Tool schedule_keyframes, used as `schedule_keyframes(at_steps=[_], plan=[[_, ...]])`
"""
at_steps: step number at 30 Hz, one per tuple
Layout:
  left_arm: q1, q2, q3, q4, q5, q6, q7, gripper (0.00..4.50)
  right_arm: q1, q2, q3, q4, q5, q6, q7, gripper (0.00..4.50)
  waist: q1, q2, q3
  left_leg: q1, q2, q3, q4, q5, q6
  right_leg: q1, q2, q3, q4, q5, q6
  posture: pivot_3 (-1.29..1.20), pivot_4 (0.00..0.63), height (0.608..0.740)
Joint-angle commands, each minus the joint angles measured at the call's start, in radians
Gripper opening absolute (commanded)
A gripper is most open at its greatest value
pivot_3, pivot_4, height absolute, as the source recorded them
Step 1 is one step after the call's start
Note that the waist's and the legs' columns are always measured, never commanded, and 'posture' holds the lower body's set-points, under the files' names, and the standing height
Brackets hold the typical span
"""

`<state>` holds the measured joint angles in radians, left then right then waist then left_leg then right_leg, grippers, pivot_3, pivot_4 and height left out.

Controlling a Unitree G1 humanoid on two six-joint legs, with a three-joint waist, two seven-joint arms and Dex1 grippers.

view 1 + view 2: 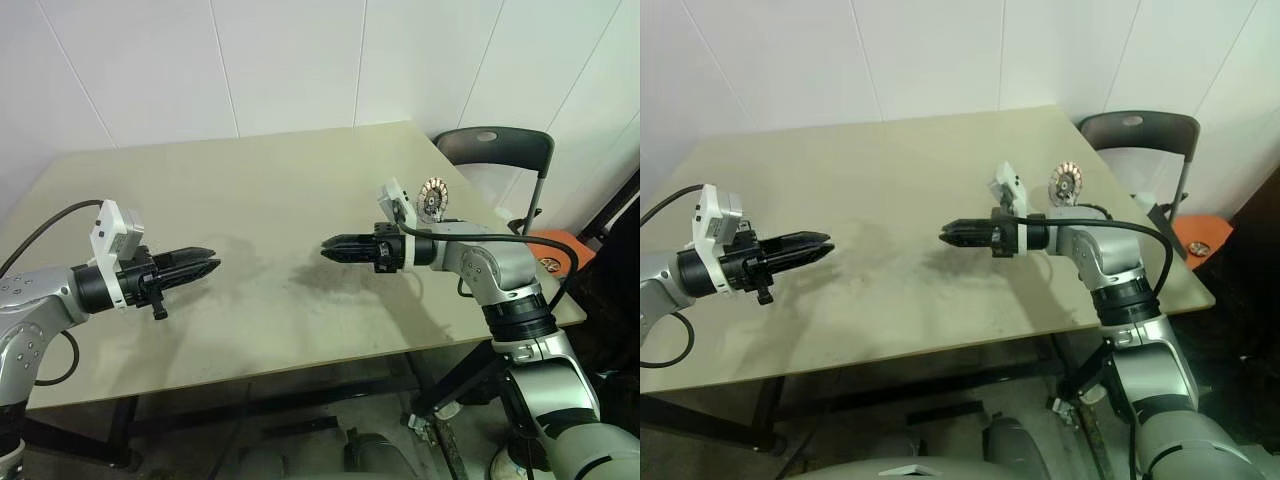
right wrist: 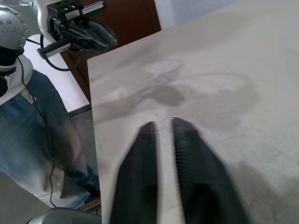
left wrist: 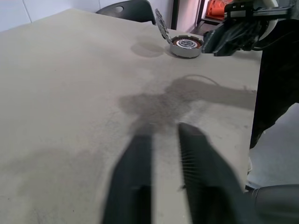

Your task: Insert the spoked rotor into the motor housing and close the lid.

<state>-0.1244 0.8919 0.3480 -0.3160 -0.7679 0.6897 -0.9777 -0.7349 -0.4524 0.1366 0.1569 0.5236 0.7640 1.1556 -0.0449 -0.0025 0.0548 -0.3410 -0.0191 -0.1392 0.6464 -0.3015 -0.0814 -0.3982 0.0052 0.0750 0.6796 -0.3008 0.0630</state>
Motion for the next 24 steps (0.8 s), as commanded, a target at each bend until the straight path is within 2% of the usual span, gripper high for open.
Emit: schedule_keyframes(at_steps=[1, 10, 21, 24], plan=[[-0.012, 0.018, 0.039, -0.028, -0.016, -0.003, 0.001, 0.02, -0.011, -0.003, -0.006, -0.027, -0.008, -0.020, -0.007, 0.00, 0.000, 0.000, 0.000, 0.000, 0.000, 0.000, 0.000, 0.000, 0.000, 0.000, 0.000, 0.000, 0.000, 0.000, 0.000, 0.00, 0.000, 0.740], [-0.078, -0.001, 0.005, 0.006, 0.040, -0.037, 0.072, 0.02, -0.019, -0.009, 0.037, -0.015, -0.067, -0.035, -0.022, 0.00, 0.001, 0.000, 0.000, 0.000, 0.000, 0.000, 0.000, 0.000, 0.000, 0.000, 0.000, 0.000, 0.000, 0.000, 0.000, 0.00, 0.000, 0.740], [-0.122, -0.052, -0.020, 0.039, 0.139, -0.111, 0.150, 0.02, -0.028, -0.013, 0.006, -0.017, -0.037, 0.006, -0.003, 0.00, 0.001, 0.000, 0.000, 0.000, 0.000, 0.000, 0.000, 0.000, 0.000, 0.000, 0.000, 0.000, 0.000, 0.000, 0.000, 0.00, 0.000, 0.740], [-0.141, -0.082, -0.026, 0.068, 0.211, -0.182, 0.207, 0.02, -0.068, 0.027, -0.026, 0.034, -0.045, -0.030, -0.055, 0.00, 0.001, 0.000, 0.000, 0.000, 0.000, 0.000, 0.000, 0.000, 0.000, 0.000, 0.000, 0.000, 0.000, 0.000, 0.000, 0.00, 0.000, 0.740]])
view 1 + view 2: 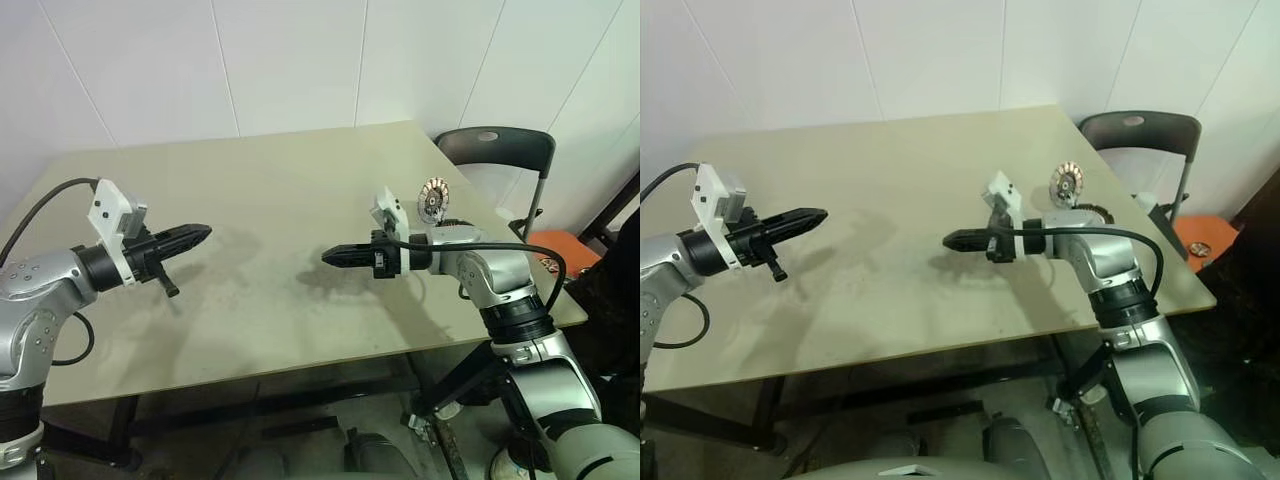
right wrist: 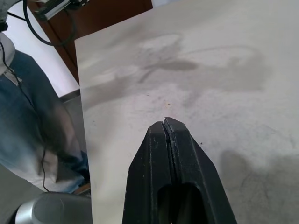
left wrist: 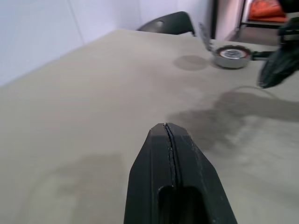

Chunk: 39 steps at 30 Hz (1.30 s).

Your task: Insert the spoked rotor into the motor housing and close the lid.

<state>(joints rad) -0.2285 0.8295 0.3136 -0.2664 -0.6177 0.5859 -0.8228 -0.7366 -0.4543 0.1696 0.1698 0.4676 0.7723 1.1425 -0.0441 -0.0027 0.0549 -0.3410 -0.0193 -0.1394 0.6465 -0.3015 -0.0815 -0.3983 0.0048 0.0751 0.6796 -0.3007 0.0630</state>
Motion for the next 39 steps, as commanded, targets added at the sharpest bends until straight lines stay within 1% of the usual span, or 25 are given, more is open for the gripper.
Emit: schedule_keyframes(at_steps=[1, 3, 4, 7, 9, 11, 13, 15, 16, 18, 22, 25, 29, 30, 32, 34, 36, 39], plan=[[-0.045, -0.030, 0.008, 0.029, 0.082, -0.102, 0.069, 0.02, -0.076, 0.040, -0.065, 0.037, 0.000, -0.060, -0.061, 0.00, -0.001, 0.000, 0.000, 0.000, 0.000, 0.000, 0.000, 0.000, 0.000, 0.000, 0.000, 0.000, 0.000, 0.000, 0.000, 0.00, 0.000, 0.740], [-0.080, -0.056, 0.015, 0.073, 0.111, -0.138, 0.112, 0.02, -0.101, 0.075, -0.088, 0.086, -0.037, -0.135, -0.136, 0.00, 0.000, 0.000, 0.000, 0.000, 0.000, 0.000, 0.000, 0.000, 0.000, 0.000, 0.000, 0.000, 0.000, 0.000, 0.000, 0.00, 0.000, 0.740], [-0.117, -0.075, 0.018, 0.120, 0.152, -0.187, 0.159, 0.02, -0.137, 0.110, -0.117, 0.157, -0.086, -0.220, -0.260, 0.00, -0.001, 0.000, 0.000, 0.000, 0.000, 0.000, 0.000, 0.000, 0.000, 0.000, 0.000, 0.000, 0.001, 0.000, 0.000, 0.00, 0.000, 0.740], [-0.198, -0.121, 0.027, 0.226, 0.241, -0.285, 0.280, 0.02, -0.196, 0.160, -0.145, 0.301, -0.224, -0.437, -0.512, 0.00, 0.000, -0.001, 0.000, 0.001, 0.000, 0.000, 0.001, 0.000, 0.000, 0.000, 0.000, 0.000, 0.002, 0.000, 0.000, 0.00, 0.000, 0.740], [-0.279, -0.142, 0.016, 0.357, 0.382, -0.423, 0.445, 0.02, -0.233, 0.195, -0.172, 0.404, -0.348, -0.601, -0.828, 0.00, 0.003, -0.001, -0.001, 0.000, -0.001, 0.000, 0.001, 0.000, 0.000, 0.000, -0.001, 0.000, 0.002, 0.000, 0.000, 0.00, 0.000, 0.740], [-0.335, -0.158, 0.012, 0.458, 0.485, -0.535, 0.581, 0.02, -0.236, 0.201, -0.140, 0.451, -0.498, -0.771, -1.062, 0.00, 0.005, -0.002, -0.001, -0.002, -0.001, 0.000, 0.001, 0.000, 0.000, -0.002, -0.001, 0.000, 0.001, 0.001, 0.000, 0.00, 0.000, 0.740], [-0.356, -0.159, -0.011, 0.541, 0.625, -0.681, 0.745, 0.02, -0.217, 0.203, -0.101, 0.455, -0.627, -0.912, -1.244, 0.00, 0.002, -0.003, -0.002, -0.007, -0.001, 0.000, 0.001, 0.000, 0.000, -0.009, -0.003, 0.002, 0.002, 0.001, 0.000, 0.00, 0.000, 0.740], [-0.371, -0.167, -0.037, 0.602, 0.738, -0.762, 0.893, 0.02, -0.201, 0.209, -0.068, 0.439, -0.736, -1.018, -1.396, 0.00, -0.003, -0.004, -0.003, -0.018, -0.002, 0.001, 0.001, 0.003, -0.005, -0.021, -0.005, 0.004, 0.005, 0.002, 0.001, 0.00, 0.000, 0.740], [-0.372, -0.164, -0.066, 0.620, 0.810, -0.798, 0.960, 0.02, -0.197, 0.215, -0.051, 0.432, -0.778, -1.055, -1.446, 0.00, -0.005, -0.005, -0.003, -0.019, -0.002, 0.003, 0.001, 0.003, -0.005, -0.024, -0.006, 0.005, 0.006, 0.002, 0.001, 0.00, 0.000, 0.740], [-0.360, -0.178, -0.118, 0.647, 0.931, -0.870, 1.094, 0.02, -0.200, 0.229, -0.020, 0.435, -0.850, -1.101, -1.531, 0.00, -0.013, -0.005, -0.004, -0.023, -0.002, 0.005, 0.001, 0.003, -0.005, -0.029, -0.007, 0.005, 0.006, 0.002, 0.001, 0.00, 0.000, 0.740], [-0.349, -0.207, -0.188, 0.688, 1.069, -0.951, 1.264, 0.02, -0.217, 0.231, 0.035, 0.476, -0.954, -1.182, -1.624, 0.00, -0.024, -0.008, -0.005, -0.025, -0.004, 0.006, 0.002, 0.003, -0.005, -0.030, -0.009, 0.005, 0.007, 0.002, 0.002, 0.00, 0.000, 0.740], [-0.345, -0.172, -0.254, 0.659, 1.199, -1.022, 1.346, 0.02, -0.228, 0.218, 0.068, 0.490, -1.009, -1.226, -1.656, 0.00, -0.026, -0.010, -0.006, -0.025, -0.005, 0.006, 0.003, 0.001, -0.001, -0.029, -0.009, 0.004, 0.008, 0.003, 0.004, 0.00, 0.000, 0.740], [-0.344, -0.083, -0.331, 0.582, 1.424, -1.065, 1.484, 0.02, -0.244, 0.185, 0.111, 0.514, -1.116, -1.227, -1.727, 0.00, -0.025, -0.010, -0.007, -0.023, -0.005, 0.006, 0.004, 0.001, -0.001, -0.028, -0.009, 0.004, 0.010, 0.003, 0.004, 0.00, 0.000, 0.740], [-0.346, -0.071, -0.344, 0.573, 1.456, -1.070, 1.506, 0.02, -0.248, 0.180, 0.123, 0.519, -1.138, -1.228, -1.744, 0.00, -0.025, -0.010, -0.007, -0.022, -0.005, 0.006, 0.004, 0.001, -0.001, -0.028, -0.009, 0.004, 0.010, 0.003, 0.004, 0.00, 0.000, 0.740], [-0.346, -0.054, -0.392, 0.521, 1.561, -1.060, 1.549, 0.02, -0.260, 0.159, 0.197, 0.506, -1.258, -1.240, -1.810, 0.00, -0.024, -0.010, -0.007, -0.020, -0.005, 0.007, 0.003, 0.001, -0.001, -0.026, -0.009, 0.004, 0.010, 0.003, 0.004, 0.00, 0.000, 0.740], [-0.346, -0.049, -0.436, 0.481, 1.635, -1.055, 1.572, 0.02, -0.268, 0.149, 0.255, 0.494, -1.343, -1.249, -1.864, 0.00, -0.025, -0.010, -0.007, -0.017, -0.006, 0.009, 0.002, 0.001, -0.001, -0.024, -0.009, 0.005, 0.011, 0.003, 0.004, 0.00, 0.000, 0.740], [-0.345, -0.065, -0.470, 0.442, 1.680, -1.048, 1.584, 0.02, -0.277, 0.155, 0.286, 0.493, -1.381, -1.256, -1.899, 0.00, -0.025, -0.010, -0.007, -0.016, -0.006, 0.011, 0.002, 0.001, -0.001, -0.023, -0.008, 0.005, 0.011, 0.003, 0.004, 0.00, 0.000, 0.740], [-0.351, -0.094, -0.494, 0.401, 1.710, -1.019, 1.580, 0.02, -0.291, 0.164, 0.301, 0.500, -1.394, -1.259, -1.917, 0.00, -0.025, -0.010, -0.007, -0.016, -0.006, 0.011, 0.003, 0.001, -0.001, -0.022, -0.007, 0.005, 0.012, 0.003, 0.004, 0.00, 0.000, 0.740]])
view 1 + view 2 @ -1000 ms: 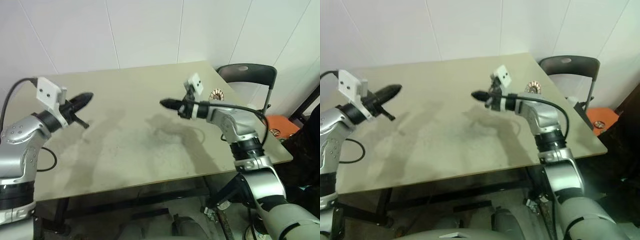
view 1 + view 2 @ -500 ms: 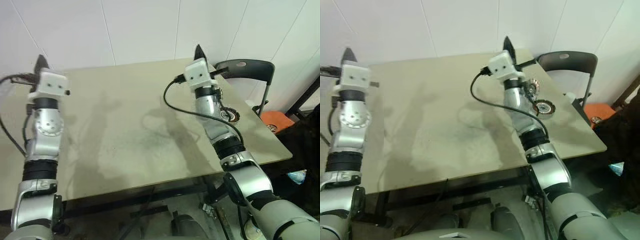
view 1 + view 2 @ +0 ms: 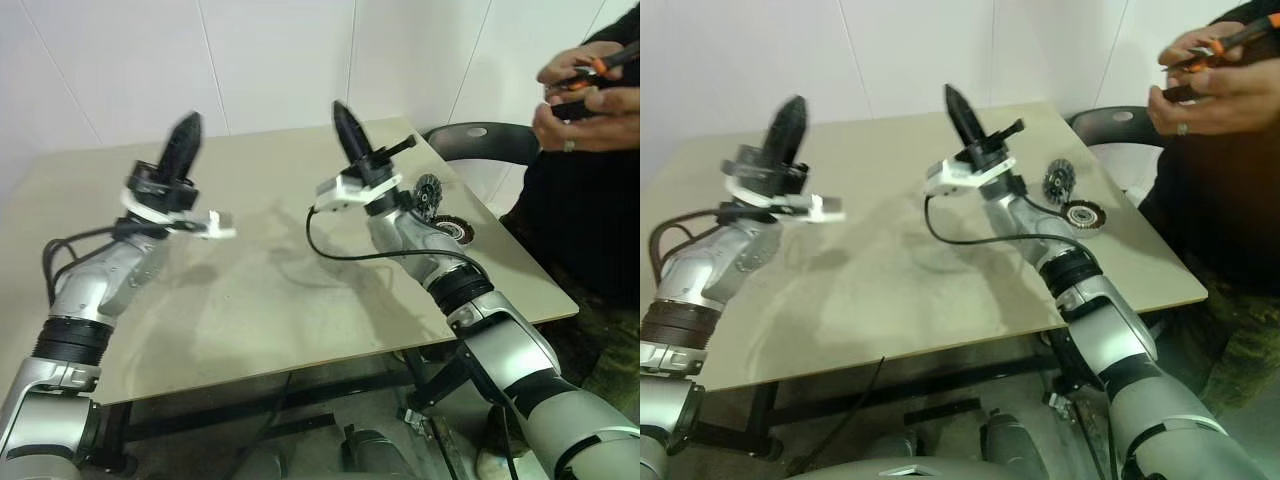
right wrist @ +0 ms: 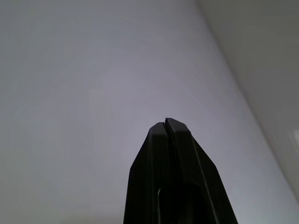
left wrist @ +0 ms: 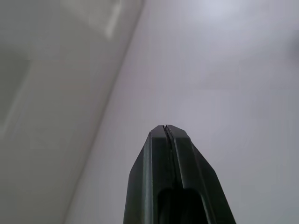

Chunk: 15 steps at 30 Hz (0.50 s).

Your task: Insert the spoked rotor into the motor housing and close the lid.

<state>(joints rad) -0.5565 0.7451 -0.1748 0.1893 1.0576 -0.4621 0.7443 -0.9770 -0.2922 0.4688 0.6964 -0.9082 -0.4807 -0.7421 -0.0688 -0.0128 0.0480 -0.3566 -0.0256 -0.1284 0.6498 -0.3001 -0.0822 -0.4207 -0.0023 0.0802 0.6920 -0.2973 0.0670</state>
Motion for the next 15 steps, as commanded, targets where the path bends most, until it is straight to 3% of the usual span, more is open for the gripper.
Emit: schedule_keyframes(at_steps=[1, 10, 11, 15], plan=[[-0.024, -0.018, -0.007, -0.064, 0.039, 0.038, 0.012, 0.02, -0.055, 0.003, 0.002, -0.024, -0.018, -0.006, -0.034, 0.00, 0.000, 0.000, 0.000, 0.000, 0.000, 0.000, 0.000, 0.000, 0.000, 0.000, 0.000, 0.000, 0.000, 0.000, 0.000, 0.00, 0.000, 0.740], [-0.062, -0.046, 0.002, -0.001, -0.009, 0.033, 0.022, 0.02, -0.063, 0.040, -0.044, 0.050, 0.124, -0.054, 0.058, 0.00, -0.001, -0.001, -0.001, 0.002, 0.001, 0.000, 0.002, 0.001, 0.001, 0.001, 0.002, 0.000, 0.004, 0.000, 0.000, 0.00, 0.000, 0.740], [-0.062, -0.068, 0.022, 0.014, -0.066, 0.032, 0.007, 0.02, -0.062, 0.048, -0.060, 0.067, 0.159, -0.059, 0.080, 0.00, -0.001, -0.001, -0.001, 0.003, 0.001, 0.000, 0.002, 0.001, 0.001, 0.001, 0.002, 0.000, 0.004, 0.000, 0.000, 0.00, 0.000, 0.740], [-0.073, -0.259, 0.222, 0.088, -0.575, 0.154, -0.235, 0.02, -0.053, 0.116, -0.228, 0.118, 0.457, -0.024, 0.268, 0.00, -0.001, -0.001, -0.001, 0.004, 0.001, -0.001, 0.005, 0.001, 0.001, 0.006, 0.002, -0.001, 0.004, 0.000, 0.000, 0.00, 0.000, 0.740]])
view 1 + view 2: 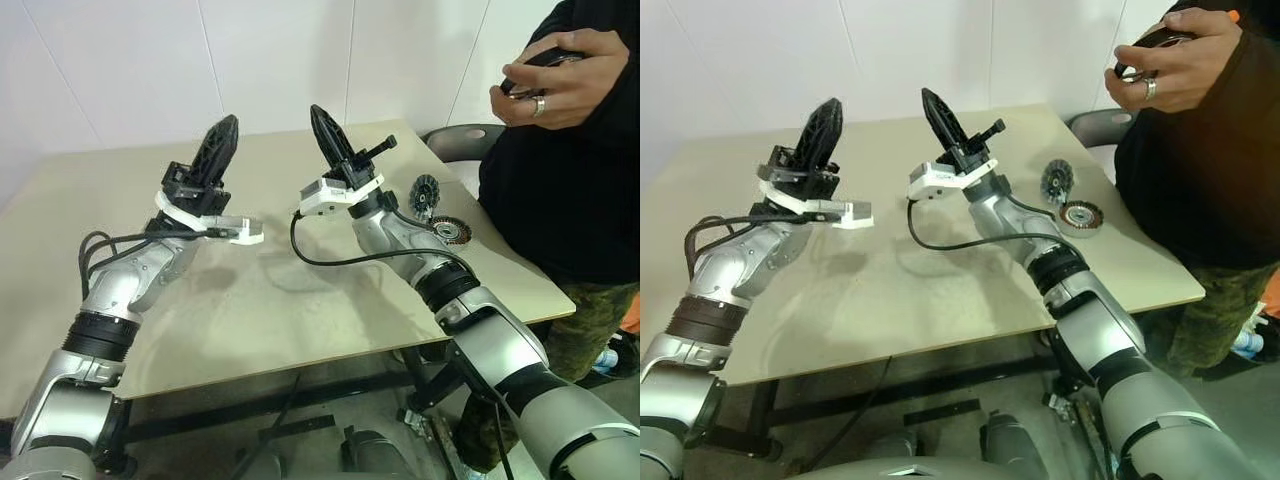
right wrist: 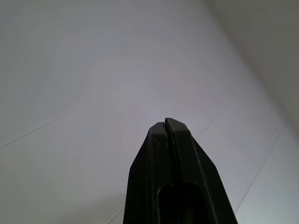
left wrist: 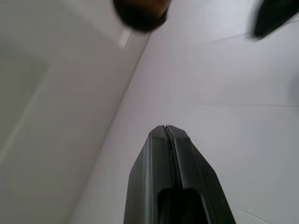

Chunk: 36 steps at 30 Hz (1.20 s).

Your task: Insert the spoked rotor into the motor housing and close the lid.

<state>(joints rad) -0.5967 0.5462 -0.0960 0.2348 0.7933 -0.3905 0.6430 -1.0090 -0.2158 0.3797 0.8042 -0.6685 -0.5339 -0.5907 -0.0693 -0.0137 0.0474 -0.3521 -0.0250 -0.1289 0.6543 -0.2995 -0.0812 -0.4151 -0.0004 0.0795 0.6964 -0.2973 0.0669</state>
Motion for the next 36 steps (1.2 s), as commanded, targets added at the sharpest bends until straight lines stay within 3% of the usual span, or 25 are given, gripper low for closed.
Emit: schedule_keyframes(at_steps=[1, 7, 12, 24, 31, 34, 36], plan=[[-0.042, -0.081, 0.173, 0.056, -0.378, 0.096, -0.174, 0.02, -0.017, 0.059, -0.188, 0.015, 0.296, 0.053, 0.164, 0.00, -0.003, 0.000, 0.000, 0.001, 0.000, -0.001, 0.001, 0.000, 0.000, 0.001, 0.000, -0.001, 0.000, 0.000, 0.000, 0.00, 0.000, 0.740], [-0.100, -0.217, 0.302, 0.087, -0.787, 0.240, -0.439, 0.02, 0.039, 0.195, -0.507, 0.014, 0.737, 0.353, 0.341, 0.00, 0.001, -0.001, -0.001, 0.012, 0.001, -0.006, 0.002, 0.000, 0.000, 0.016, 0.001, -0.004, -0.003, 0.000, -0.001, 0.00, 0.000, 0.740], [-0.084, -0.325, 0.382, 0.035, -1.018, 0.408, -0.537, 0.02, 0.122, 0.263, -0.530, -0.103, 0.808, 0.439, 0.408, 0.00, -0.003, -0.001, 0.000, 0.015, 0.001, -0.007, 0.003, 0.000, 0.001, 0.021, 0.002, -0.005, -0.006, 0.001, 0.000, 0.00, 0.000, 0.740], [-0.005, -0.338, 0.382, -0.107, -1.093, 0.574, -0.604, 0.02, 0.200, 0.238, -0.414, -0.304, 0.701, 0.421, 0.505, 0.00, 0.000, -0.001, 0.000, 0.013, 0.002, -0.008, 0.003, 0.000, 0.000, 0.019, 0.003, -0.004, -0.007, 0.001, 0.000, 0.00, 0.000, 0.740], [-0.039, -0.394, 0.405, -0.142, -1.187, 0.638, -0.611, 0.02, 0.168, 0.262, -0.432, -0.289, 0.731, 0.432, 0.514, 0.00, 0.001, -0.001, 0.000, 0.013, 0.002, -0.008, 0.003, 0.000, 0.000, 0.019, 0.003, -0.004, -0.008, 0.001, 0.000, 0.00, 0.000, 0.740], [-0.075, -0.373, 0.406, -0.130, -1.185, 0.609, -0.646, 0.02, 0.131, 0.266, -0.447, -0.262, 0.761, 0.420, 0.546, 0.00, -0.001, -0.001, 0.000, 0.013, 0.002, -0.008, 0.003, 0.000, 0.000, 0.019, 0.004, -0.004, -0.008, 0.002, 0.000, 0.00, 0.000, 0.740], [-0.107, -0.304, 0.377, -0.109, -1.139, 0.575, -0.715, 0.02, 0.102, 0.254, -0.457, -0.242, 0.768, 0.408, 0.565, 0.00, -0.003, -0.001, 0.000, 0.013, 0.002, -0.008, 0.002, 0.000, 0.000, 0.019, 0.004, -0.004, -0.008, 0.002, 0.000, 0.00, 0.000, 0.740]])
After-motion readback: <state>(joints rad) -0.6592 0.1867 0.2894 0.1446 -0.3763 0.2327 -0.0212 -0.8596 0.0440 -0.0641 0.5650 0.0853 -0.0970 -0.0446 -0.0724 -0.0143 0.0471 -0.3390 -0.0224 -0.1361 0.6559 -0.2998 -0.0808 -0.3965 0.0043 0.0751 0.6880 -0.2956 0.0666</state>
